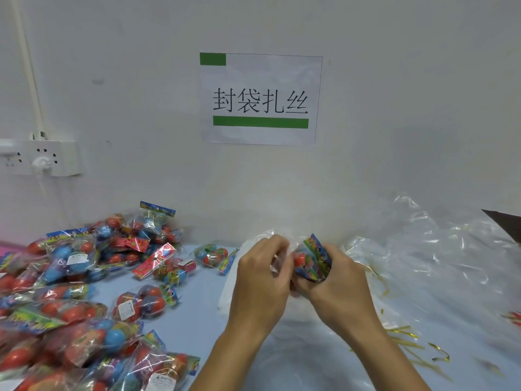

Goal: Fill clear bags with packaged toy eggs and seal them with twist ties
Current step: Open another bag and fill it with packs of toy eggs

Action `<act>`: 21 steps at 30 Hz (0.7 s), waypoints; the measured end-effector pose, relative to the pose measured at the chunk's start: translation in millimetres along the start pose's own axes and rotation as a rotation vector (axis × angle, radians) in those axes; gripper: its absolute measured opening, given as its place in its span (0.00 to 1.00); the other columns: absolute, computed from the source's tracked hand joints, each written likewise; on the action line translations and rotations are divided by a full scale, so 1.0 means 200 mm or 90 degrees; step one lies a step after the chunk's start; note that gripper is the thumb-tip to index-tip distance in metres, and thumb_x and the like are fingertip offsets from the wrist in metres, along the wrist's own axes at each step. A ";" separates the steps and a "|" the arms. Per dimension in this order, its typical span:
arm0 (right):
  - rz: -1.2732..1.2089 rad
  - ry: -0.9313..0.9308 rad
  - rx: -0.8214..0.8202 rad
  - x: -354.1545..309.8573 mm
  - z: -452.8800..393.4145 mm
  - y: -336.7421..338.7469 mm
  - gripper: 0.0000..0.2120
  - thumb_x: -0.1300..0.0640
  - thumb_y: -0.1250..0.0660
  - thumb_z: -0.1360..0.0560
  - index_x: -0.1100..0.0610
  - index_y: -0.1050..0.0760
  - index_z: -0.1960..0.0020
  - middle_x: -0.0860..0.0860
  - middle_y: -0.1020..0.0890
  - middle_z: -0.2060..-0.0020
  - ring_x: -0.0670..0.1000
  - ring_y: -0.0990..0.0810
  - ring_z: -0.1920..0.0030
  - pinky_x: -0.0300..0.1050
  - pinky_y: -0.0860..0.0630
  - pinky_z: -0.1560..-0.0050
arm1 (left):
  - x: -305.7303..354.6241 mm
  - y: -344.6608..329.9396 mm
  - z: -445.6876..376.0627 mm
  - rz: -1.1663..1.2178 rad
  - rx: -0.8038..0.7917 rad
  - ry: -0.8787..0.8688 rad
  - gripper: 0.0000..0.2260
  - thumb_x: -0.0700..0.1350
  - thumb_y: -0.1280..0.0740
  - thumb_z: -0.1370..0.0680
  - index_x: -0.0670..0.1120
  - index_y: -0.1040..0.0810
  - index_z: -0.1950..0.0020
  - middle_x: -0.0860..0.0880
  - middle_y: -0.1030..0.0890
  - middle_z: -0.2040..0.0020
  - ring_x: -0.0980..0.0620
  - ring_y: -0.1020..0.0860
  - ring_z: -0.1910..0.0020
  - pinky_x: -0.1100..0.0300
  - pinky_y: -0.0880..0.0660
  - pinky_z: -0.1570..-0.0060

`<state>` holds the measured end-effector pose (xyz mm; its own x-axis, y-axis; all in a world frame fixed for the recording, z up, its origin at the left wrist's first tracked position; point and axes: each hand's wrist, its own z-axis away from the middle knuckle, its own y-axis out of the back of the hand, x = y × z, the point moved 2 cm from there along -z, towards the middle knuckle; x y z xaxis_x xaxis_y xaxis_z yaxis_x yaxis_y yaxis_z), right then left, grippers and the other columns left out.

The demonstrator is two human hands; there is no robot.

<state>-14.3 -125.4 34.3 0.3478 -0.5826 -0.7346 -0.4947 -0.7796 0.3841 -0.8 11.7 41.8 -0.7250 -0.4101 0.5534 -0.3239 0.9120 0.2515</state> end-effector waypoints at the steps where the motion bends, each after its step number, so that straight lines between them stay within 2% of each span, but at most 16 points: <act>1: 0.009 -0.006 0.007 0.01 0.00 0.00 0.18 0.56 0.19 0.36 0.46 0.21 0.50 0.40 0.17 0.65 0.39 0.19 0.63 0.31 0.26 0.65 | 0.01 0.00 0.00 0.007 -0.009 -0.016 0.07 0.42 0.32 0.21 0.49 0.25 0.58 0.56 0.25 0.62 0.53 0.24 0.61 0.68 0.29 0.68; 3: 0.035 -0.012 0.065 0.01 0.00 0.00 0.19 0.55 0.20 0.33 0.48 0.23 0.46 0.43 0.17 0.64 0.42 0.19 0.63 0.33 0.27 0.65 | 0.04 -0.02 0.01 0.027 -0.034 -0.040 0.06 0.41 0.33 0.21 0.47 0.24 0.58 0.55 0.24 0.62 0.55 0.25 0.61 0.72 0.31 0.66; 5: 0.046 0.001 0.140 0.00 0.01 0.01 0.19 0.55 0.22 0.30 0.52 0.25 0.43 0.44 0.18 0.63 0.48 0.19 0.62 0.37 0.28 0.64 | 0.07 -0.04 0.02 0.044 -0.042 -0.055 0.07 0.42 0.32 0.21 0.45 0.24 0.58 0.54 0.23 0.63 0.56 0.25 0.62 0.73 0.30 0.65; 7: 0.027 0.028 0.179 -0.02 0.01 0.02 0.21 0.56 0.23 0.30 0.51 0.28 0.42 0.45 0.18 0.62 0.49 0.19 0.61 0.39 0.27 0.63 | 0.08 -0.03 0.01 0.038 -0.031 -0.053 0.07 0.44 0.33 0.21 0.45 0.24 0.59 0.53 0.23 0.62 0.53 0.24 0.61 0.63 0.26 0.63; 8: 0.017 0.041 0.180 -0.02 0.01 0.02 0.22 0.57 0.22 0.31 0.49 0.29 0.43 0.46 0.18 0.61 0.49 0.18 0.61 0.39 0.26 0.63 | 0.08 -0.03 0.01 0.020 -0.018 -0.048 0.07 0.47 0.34 0.22 0.46 0.25 0.59 0.54 0.24 0.62 0.53 0.24 0.60 0.59 0.25 0.61; 9: 0.013 0.055 0.173 -0.03 0.01 0.01 0.23 0.57 0.22 0.31 0.48 0.30 0.43 0.47 0.18 0.60 0.50 0.18 0.59 0.41 0.24 0.61 | 0.08 -0.01 0.02 -0.001 0.001 -0.043 0.08 0.50 0.35 0.23 0.47 0.26 0.59 0.55 0.25 0.61 0.53 0.25 0.58 0.59 0.26 0.59; 12: 0.024 0.084 0.134 -0.03 0.01 0.00 0.24 0.54 0.20 0.32 0.47 0.28 0.42 0.47 0.18 0.54 0.51 0.18 0.53 0.48 0.20 0.53 | 0.07 0.03 0.01 -0.025 0.085 0.014 0.11 0.57 0.40 0.24 0.50 0.29 0.54 0.56 0.29 0.55 0.55 0.28 0.52 0.69 0.32 0.56; 14: 0.036 0.111 0.108 -0.03 0.02 -0.01 0.25 0.55 0.19 0.33 0.48 0.27 0.41 0.46 0.19 0.52 0.49 0.19 0.51 0.47 0.20 0.50 | 0.05 0.05 -0.01 -0.037 0.126 0.055 0.14 0.59 0.42 0.24 0.53 0.27 0.45 0.57 0.30 0.48 0.57 0.29 0.46 0.74 0.34 0.51; 16: 0.053 0.155 0.078 -0.04 0.02 -0.01 0.27 0.57 0.18 0.34 0.44 0.27 0.42 0.43 0.21 0.51 0.46 0.21 0.49 0.42 0.21 0.49 | 0.03 0.06 -0.03 -0.033 0.094 0.076 0.18 0.60 0.40 0.21 0.55 0.25 0.36 0.59 0.30 0.40 0.60 0.32 0.39 0.78 0.37 0.44; 17: 0.061 0.178 0.058 -0.05 0.03 -0.02 0.29 0.58 0.19 0.35 0.40 0.28 0.42 0.41 0.23 0.51 0.44 0.22 0.49 0.39 0.22 0.49 | 0.01 0.05 -0.03 -0.019 0.060 0.093 0.16 0.58 0.38 0.20 0.55 0.24 0.34 0.59 0.29 0.38 0.61 0.33 0.36 0.76 0.37 0.41; 19: 0.080 0.208 0.019 -0.05 0.04 -0.02 0.33 0.60 0.19 0.37 0.37 0.30 0.42 0.39 0.26 0.50 0.41 0.23 0.48 0.38 0.22 0.50 | -0.02 0.05 -0.04 0.037 0.016 0.137 0.08 0.51 0.34 0.19 0.56 0.19 0.42 0.60 0.24 0.40 0.63 0.29 0.37 0.68 0.32 0.38; 21: 0.095 0.210 0.013 -0.05 0.04 -0.03 0.35 0.62 0.19 0.38 0.37 0.31 0.41 0.38 0.28 0.50 0.42 0.22 0.49 0.43 0.19 0.50 | -0.03 0.05 -0.03 0.080 0.026 0.174 0.04 0.47 0.31 0.21 0.56 0.18 0.51 0.62 0.22 0.45 0.64 0.25 0.41 0.63 0.27 0.41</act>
<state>-21.3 -113.0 34.7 0.5079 -0.7346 -0.4499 -0.5738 -0.6780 0.4594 3.3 22.7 46.1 -0.5717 -0.2749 0.7730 -0.2703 0.9527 0.1389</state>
